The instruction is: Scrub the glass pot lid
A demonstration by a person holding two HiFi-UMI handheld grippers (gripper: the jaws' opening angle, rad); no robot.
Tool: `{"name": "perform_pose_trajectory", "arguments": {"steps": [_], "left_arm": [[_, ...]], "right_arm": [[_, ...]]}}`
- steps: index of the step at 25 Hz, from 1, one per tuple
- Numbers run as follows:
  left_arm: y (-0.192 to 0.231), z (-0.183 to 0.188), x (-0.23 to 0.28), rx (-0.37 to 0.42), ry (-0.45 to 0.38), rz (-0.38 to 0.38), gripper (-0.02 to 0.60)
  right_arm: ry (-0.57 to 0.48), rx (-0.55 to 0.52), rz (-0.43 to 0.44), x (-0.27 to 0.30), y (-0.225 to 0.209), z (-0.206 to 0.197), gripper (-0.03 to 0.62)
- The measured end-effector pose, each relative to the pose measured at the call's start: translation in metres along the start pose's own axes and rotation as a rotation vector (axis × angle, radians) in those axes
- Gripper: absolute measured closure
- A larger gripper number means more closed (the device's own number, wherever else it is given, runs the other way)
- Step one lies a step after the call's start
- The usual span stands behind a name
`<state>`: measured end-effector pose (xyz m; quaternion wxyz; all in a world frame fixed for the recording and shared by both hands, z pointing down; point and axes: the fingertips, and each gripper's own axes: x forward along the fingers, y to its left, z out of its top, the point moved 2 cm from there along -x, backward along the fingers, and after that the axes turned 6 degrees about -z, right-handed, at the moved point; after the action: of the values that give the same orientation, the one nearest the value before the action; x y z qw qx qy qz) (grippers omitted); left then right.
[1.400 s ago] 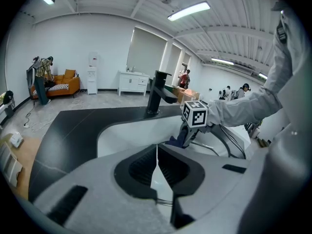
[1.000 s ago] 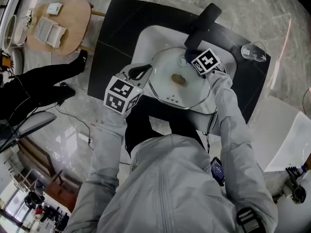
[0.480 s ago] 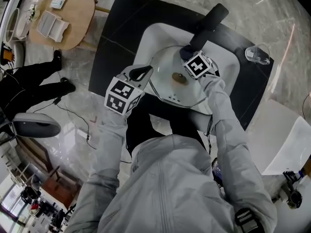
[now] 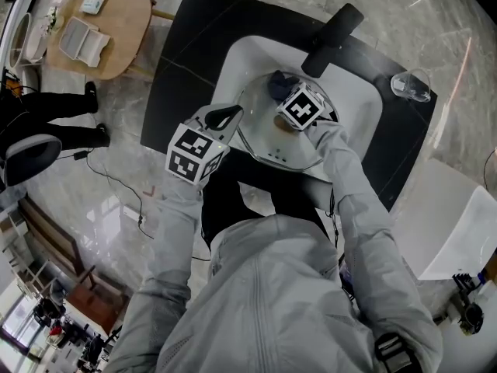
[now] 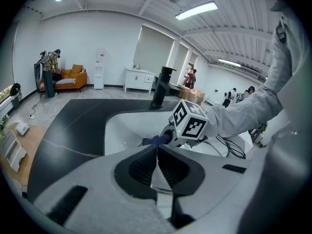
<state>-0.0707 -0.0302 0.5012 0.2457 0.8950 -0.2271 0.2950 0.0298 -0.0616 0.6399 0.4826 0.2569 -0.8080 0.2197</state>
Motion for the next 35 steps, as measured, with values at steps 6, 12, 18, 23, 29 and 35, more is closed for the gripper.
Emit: {"name": "perform_pose_trajectory", "arguments": {"steps": [6,12,18,23,29,35], "left_arm": [[0.005,0.005,0.001,0.0,-0.005,0.006,0.552],[0.006,0.006,0.003,-0.001,-0.005,0.001,0.552],[0.004,0.005,0.005,-0.005,-0.01,-0.002,0.552],[0.008,0.005,0.005,-0.011,-0.011,0.001,0.552],[0.011,0.007,0.007,-0.009,-0.012,0.001,0.552],[0.01,0.008,0.01,-0.007,-0.008,-0.008,0.552]], "right_arm": [[-0.042,-0.061,0.112,-0.007,0.039,0.012,0.526],[-0.038,-0.145,0.285,-0.03,0.084,0.012,0.526],[-0.003,-0.219,0.449,-0.059,0.114,-0.004,0.526],[0.005,-0.268,0.493,-0.077,0.123,-0.025,0.526],[0.074,-0.227,0.525,-0.097,0.12,-0.054,0.526],[0.159,-0.17,0.47,-0.103,0.095,-0.084,0.526]]}}
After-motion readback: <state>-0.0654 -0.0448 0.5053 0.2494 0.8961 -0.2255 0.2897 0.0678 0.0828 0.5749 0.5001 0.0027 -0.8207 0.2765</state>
